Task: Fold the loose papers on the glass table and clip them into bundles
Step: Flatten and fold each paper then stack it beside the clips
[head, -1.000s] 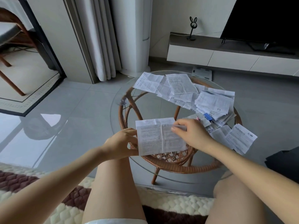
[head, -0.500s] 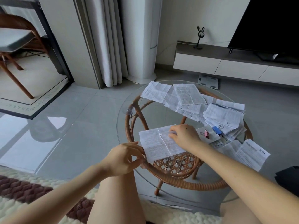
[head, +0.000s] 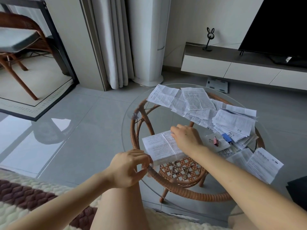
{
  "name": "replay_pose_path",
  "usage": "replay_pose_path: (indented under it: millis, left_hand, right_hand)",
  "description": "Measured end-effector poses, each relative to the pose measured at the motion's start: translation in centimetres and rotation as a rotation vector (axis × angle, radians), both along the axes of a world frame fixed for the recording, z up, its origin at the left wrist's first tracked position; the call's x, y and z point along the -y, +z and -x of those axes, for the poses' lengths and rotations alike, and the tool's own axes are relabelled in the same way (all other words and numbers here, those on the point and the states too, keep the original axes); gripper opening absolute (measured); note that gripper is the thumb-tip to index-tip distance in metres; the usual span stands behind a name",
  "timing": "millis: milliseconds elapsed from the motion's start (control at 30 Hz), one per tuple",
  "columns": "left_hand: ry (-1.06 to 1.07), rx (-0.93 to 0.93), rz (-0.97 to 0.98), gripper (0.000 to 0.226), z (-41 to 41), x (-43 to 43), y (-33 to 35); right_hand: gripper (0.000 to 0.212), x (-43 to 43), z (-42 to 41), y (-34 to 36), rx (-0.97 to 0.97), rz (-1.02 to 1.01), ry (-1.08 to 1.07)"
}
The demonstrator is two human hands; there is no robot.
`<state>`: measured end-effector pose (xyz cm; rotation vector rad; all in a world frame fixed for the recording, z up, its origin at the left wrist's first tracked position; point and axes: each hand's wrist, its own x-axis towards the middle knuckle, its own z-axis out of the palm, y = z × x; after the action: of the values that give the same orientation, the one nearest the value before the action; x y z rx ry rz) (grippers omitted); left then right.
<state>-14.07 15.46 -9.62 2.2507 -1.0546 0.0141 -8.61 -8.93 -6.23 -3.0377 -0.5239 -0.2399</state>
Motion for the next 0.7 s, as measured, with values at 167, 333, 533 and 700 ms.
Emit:
replay_pose_path:
  millis: [167,333,533,700]
  left_hand:
    - [-0.018,-0.034,-0.017,0.011,0.3,-0.1,0.3]
    - [0.260,0.109,0.160,0.019,0.6,1.5,2.3]
    - [0.399,0.304,-0.099,0.038,0.6,9.0,2.6]
    - [0.447,0.009,-0.436,0.066,-0.1,10.3,-0.3]
  right_hand:
    - [0.028,-0.9,0.0,-0.5,0.011,0.101,0.029]
    - [0.040,-0.9,0.1,-0.9,0.103,0.052,0.036]
    - [0.039,-0.7,0.0,-1.2,0.116,0.074,0.011]
    - [0.038,-0.5,-0.4,-2.0,0.143,0.076,-0.019]
